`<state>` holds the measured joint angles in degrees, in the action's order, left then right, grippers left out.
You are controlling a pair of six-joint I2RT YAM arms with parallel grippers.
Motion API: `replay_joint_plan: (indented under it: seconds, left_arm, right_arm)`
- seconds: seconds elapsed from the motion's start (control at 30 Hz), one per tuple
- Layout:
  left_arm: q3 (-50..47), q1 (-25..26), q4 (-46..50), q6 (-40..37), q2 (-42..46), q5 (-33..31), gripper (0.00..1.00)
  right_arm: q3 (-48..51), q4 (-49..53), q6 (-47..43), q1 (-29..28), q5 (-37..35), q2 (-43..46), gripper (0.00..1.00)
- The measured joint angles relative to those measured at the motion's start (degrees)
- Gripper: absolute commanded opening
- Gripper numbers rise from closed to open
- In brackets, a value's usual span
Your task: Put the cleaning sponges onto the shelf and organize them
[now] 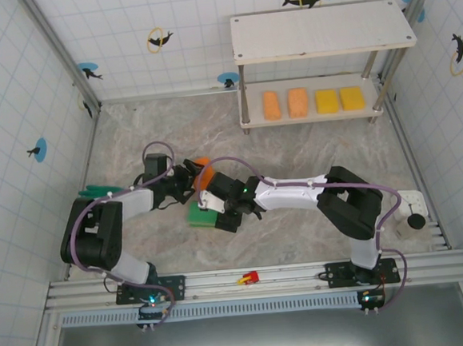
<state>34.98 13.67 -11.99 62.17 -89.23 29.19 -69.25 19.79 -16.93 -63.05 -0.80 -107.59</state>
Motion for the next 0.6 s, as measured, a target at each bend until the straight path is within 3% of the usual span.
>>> replay_joint_plan:
  seconds: [0.6]
  left_arm:
    - [5.35,1.36,-0.55,0.9,-3.63,-0.5,0.97]
  right_arm:
    - [0.0,0.24,-0.02,0.0,-1.18,0.28,0.88]
